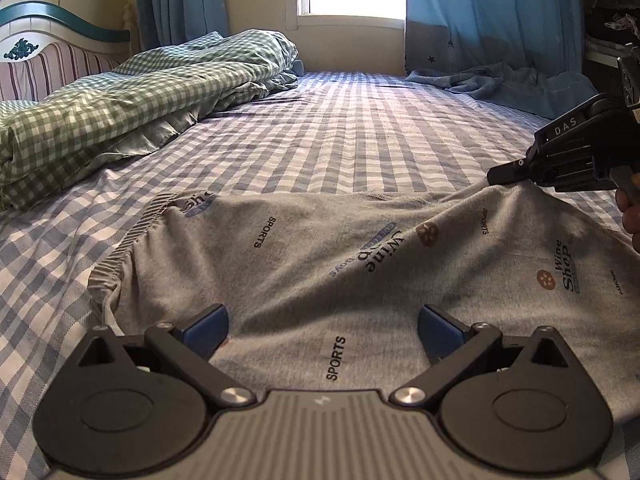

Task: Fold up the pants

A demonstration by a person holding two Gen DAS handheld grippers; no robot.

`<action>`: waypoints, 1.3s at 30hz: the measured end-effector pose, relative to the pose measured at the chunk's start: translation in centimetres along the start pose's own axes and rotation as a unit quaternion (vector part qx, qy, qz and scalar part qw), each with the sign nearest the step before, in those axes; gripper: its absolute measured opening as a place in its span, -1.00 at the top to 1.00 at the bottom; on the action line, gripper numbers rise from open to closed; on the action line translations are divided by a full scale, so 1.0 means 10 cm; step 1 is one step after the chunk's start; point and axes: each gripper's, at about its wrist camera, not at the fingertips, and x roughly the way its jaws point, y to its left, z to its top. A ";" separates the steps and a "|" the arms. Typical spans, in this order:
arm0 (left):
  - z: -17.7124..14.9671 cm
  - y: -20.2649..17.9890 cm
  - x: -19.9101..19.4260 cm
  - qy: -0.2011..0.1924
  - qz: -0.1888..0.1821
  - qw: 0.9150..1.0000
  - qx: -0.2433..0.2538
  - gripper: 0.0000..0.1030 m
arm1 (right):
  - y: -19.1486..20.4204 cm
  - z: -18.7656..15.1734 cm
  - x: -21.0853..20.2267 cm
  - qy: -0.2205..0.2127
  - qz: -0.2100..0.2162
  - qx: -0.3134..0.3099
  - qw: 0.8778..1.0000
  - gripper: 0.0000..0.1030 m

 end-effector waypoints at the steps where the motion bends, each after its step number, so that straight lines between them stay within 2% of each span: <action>1: 0.00 0.00 0.00 0.000 0.000 1.000 0.000 -0.99 | 0.02 0.02 -0.02 -0.005 0.002 -0.006 1.000 1.00; 5: 0.00 -0.01 0.01 -0.001 0.002 1.000 0.001 -1.00 | 0.08 0.01 0.06 -0.004 -0.034 -0.053 0.998 1.00; 7: 0.00 -0.01 0.01 0.001 0.001 1.000 0.001 -0.99 | 0.03 -0.04 0.16 0.006 -0.044 -0.056 0.997 1.00; 10: 0.07 0.01 -0.03 0.003 -0.002 1.000 0.006 -0.99 | 0.08 -0.13 0.08 -0.006 -0.049 -0.090 0.995 0.81; 11: 0.11 0.03 -0.06 -0.006 -0.003 1.000 0.007 -0.99 | 0.13 -0.16 0.00 -0.020 -0.060 -0.109 0.992 0.57; 12: 0.16 0.05 -0.09 -0.020 -0.002 1.000 0.010 -1.00 | 0.20 -0.20 -0.12 -0.041 -0.078 -0.138 0.986 0.17; 13: 0.22 0.06 -0.10 -0.029 0.001 1.000 0.012 -1.00 | 0.26 -0.26 -0.23 -0.064 -0.100 -0.169 0.978 -0.04; 14: 0.28 0.07 -0.09 -0.034 0.004 0.999 0.014 -1.00 | 0.31 -0.32 -0.32 -0.080 -0.121 -0.194 0.970 -0.38; 15: 0.36 0.07 -0.06 -0.035 0.010 0.999 0.015 -1.00 | 0.36 -0.40 -0.41 -0.095 -0.147 -0.222 0.959 -0.53; 17: 0.49 0.07 0.06 -0.028 0.021 0.999 0.016 -1.00 | 0.44 -0.59 -0.53 -0.112 -0.194 -0.264 0.938 -0.61; 18: 0.52 0.06 0.14 -0.028 0.024 0.999 0.018 -1.00 | 0.47 -0.68 -0.56 -0.120 -0.212 -0.279 0.929 -0.74; 20: 0.55 0.04 0.33 -0.024 0.048 0.998 0.030 -1.00 | 0.50 -0.89 -0.57 -0.127 -0.243 -0.313 0.910 -0.89; 23: 0.54 0.03 0.61 -0.004 0.100 0.993 0.055 -1.00 | 0.43 -1.13 -0.49 -0.108 -0.310 -0.352 0.877 -0.89; 25: 0.52 0.11 0.64 -0.002 0.084 0.996 0.040 -1.00 | 0.29 -1.26 -0.53 -0.107 -0.360 -0.364 0.852 -0.89; 26: 0.53 0.15 0.63 -0.001 0.078 0.997 0.028 -1.00 | 0.22 -1.29 -0.59 -0.110 -0.377 -0.362 0.845 -0.89; 29: 0.55 0.18 0.60 0.002 0.089 0.996 0.019 -1.00 | -0.09 -1.34 -0.91 -0.125 -0.423 -0.327 0.836 -0.93; 31: 0.56 0.11 0.54 0.003 0.104 0.994 0.014 -0.99 | -0.34 -1.34 -1.14 -0.131 -0.460 -0.301 0.825 -0.95; 33: 0.57 -0.02 0.44 -0.002 0.104 0.994 0.022 -1.00 | -0.54 -1.37 -1.40 -0.139 -0.486 -0.274 0.818 -0.95; 37: 0.60 -0.44 0.24 -0.025 0.071 0.996 0.053 -1.00 | -0.78 -1.63 -2.02 -0.196 -0.489 -0.209 0.824 -0.98; 39: 0.61 -0.70 0.17 -0.030 0.045 0.997 0.063 -1.00 | -0.90 -1.79 -2.21 -0.200 -0.489 -0.192 0.827 -0.99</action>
